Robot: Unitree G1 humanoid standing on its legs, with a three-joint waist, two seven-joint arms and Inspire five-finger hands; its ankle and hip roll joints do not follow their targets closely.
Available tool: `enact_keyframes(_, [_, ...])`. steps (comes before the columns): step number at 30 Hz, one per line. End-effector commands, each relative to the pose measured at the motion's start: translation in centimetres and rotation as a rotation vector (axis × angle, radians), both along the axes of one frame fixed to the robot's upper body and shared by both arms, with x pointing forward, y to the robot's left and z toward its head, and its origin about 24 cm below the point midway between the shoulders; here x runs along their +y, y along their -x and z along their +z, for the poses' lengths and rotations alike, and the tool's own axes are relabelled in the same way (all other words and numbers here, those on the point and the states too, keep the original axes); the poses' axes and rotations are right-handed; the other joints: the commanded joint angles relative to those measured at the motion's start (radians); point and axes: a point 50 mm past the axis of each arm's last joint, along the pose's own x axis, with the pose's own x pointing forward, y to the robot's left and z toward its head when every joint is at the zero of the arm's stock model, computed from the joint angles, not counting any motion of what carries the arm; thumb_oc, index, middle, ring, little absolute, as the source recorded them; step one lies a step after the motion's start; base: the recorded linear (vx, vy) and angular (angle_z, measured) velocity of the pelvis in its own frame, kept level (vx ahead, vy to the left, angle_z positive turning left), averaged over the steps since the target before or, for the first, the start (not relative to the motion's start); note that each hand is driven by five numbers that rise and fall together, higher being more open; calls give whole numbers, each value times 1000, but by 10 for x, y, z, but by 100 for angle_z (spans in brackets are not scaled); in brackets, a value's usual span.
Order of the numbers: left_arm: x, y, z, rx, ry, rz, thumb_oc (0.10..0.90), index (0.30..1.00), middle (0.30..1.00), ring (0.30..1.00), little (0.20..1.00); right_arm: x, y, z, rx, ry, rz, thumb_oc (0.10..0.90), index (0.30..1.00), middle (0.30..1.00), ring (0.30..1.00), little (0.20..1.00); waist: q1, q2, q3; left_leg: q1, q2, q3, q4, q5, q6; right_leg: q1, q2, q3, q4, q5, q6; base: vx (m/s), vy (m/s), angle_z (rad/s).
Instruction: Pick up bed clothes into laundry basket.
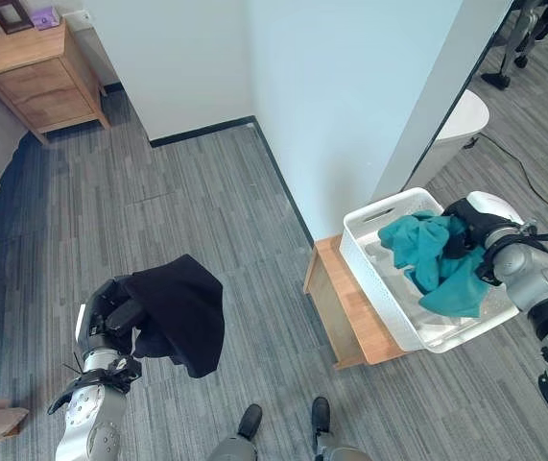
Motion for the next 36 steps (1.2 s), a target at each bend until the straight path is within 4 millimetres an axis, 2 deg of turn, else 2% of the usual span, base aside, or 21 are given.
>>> enact_keyframes(1, [4,-15,62,-285,-127,-24,400,300,300,300,300,9,-20,55,-142,32,2,800,900,900,900,900,5,-37,-72,16,-4,8,-27,15,3,28,-37,20,3,-71,55,0,0,0])
enact_keyframes(11, [8,-13,64,-291,-124,4,400,300,300,300,300,3,-20,80,-218,45,-32,800,900,900,900,900,-9,-41,-73,20,-1,29,-29,6,9,26,-31,43,3,-75,56,6,11,-5])
enact_keyframes(17, [14,-14,72,-321,-152,40,400,300,300,300,300,13,-13,124,-421,-98,57,800,900,900,900,900,-27,-48,-79,41,1,61,-29,-11,17,29,-33,65,3,-68,66,5,39,-13])
enact_keyframes(18, [14,-14,72,-321,-153,39,400,300,300,300,300,12,-12,123,-421,-100,55,800,900,900,900,900,-24,-49,-78,43,1,63,-29,-11,18,30,-33,67,3,-68,67,4,44,-23])
enact_keyframes(21, [25,-12,92,-391,-203,93,400,300,300,300,300,15,7,147,-560,-209,153,800,900,900,900,900,-51,-59,-81,55,-6,99,-23,-17,29,22,-42,95,5,-39,82,-19,75,-23])
enact_keyframes(22, [28,-12,99,-414,-222,101,400,300,300,300,300,14,15,143,-573,-222,177,800,900,900,900,900,-48,-67,-81,64,-6,116,-21,-24,34,21,-42,109,8,-35,87,-72,133,-35])
enact_keyframes(24, [36,-10,124,-488,-308,149,400,300,300,300,300,10,39,129,-612,-312,228,800,900,900,900,900,-97,-65,-84,88,-13,164,-21,-44,48,7,-45,149,16,-12,108,-62,183,-39])
enact_keyframes(25, [36,-11,131,-500,-346,149,400,300,300,300,300,7,48,118,-599,-340,228,800,900,900,900,900,-107,-67,-85,94,-17,181,-22,-49,52,0,-46,162,18,-3,116,-37,121,-45])
enact_keyframes(26, [35,-13,132,-500,-351,139,400,300,300,300,300,3,52,115,-599,-344,217,800,900,900,900,900,-94,-73,-86,95,-17,185,-22,-49,53,0,-46,166,18,-3,116,-68,114,-51])
enact_keyframes(27, [37,-15,143,-521,-404,144,400,300,300,300,300,-2,61,109,-602,-355,212,800,900,900,900,900,-113,-72,-88,98,-22,202,-23,-53,57,-11,-48,178,19,9,126,-113,165,-69])
enact_keyframes(28, [51,-15,169,-530,-579,212,400,300,300,300,300,-11,75,99,-570,-337,186,800,900,900,900,900,-154,-63,-84,111,-26,240,-26,-68,65,-32,-46,197,21,32,153,-115,166,-54])
enact_keyframes(29, [49,-18,170,-533,-585,204,400,300,300,300,300,-14,78,97,-571,-341,176,800,900,900,900,900,-141,-70,-86,109,-28,244,-26,-68,66,-36,-46,202,21,34,154,-229,147,-55])
enact_keyframes(30, [53,-20,198,-634,-623,259,400,300,300,300,300,-29,95,77,-524,-326,102,800,900,900,900,900,-178,-69,-73,101,-29,280,-20,-62,69,-64,-40,216,65,38,168,-241,41,-51])
enact_keyframes(31, [53,-23,201,-658,-594,264,400,300,300,300,300,-37,103,69,-517,-337,58,800,900,900,900,900,-183,-68,-67,90,-24,294,-8,-61,70,-71,-33,208,101,10,162,-355,10,-66])
enact_keyframes(32, [57,-22,211,-683,-609,283,400,300,300,300,300,-47,111,61,-511,-339,1,800,900,900,900,900,-184,-63,-61,76,-12,317,8,-54,70,-67,-37,169,151,-21,149,-237,-43,-71])
enact_keyframes(35, [65,-16,235,-699,-717,316,400,300,300,300,300,-54,120,53,-526,-342,-50,800,900,900,900,900,-157,-42,-78,67,21,390,29,-65,66,-17,-82,-9,235,-120,109,-170,-36,-87])
enact_keyframes(36, [65,-16,235,-700,-719,317,400,300,300,300,300,-54,119,52,-527,-344,-50,800,900,900,900,900,-157,-46,-76,64,21,390,30,-60,65,-19,-83,-9,237,-117,107,-143,-27,-114])
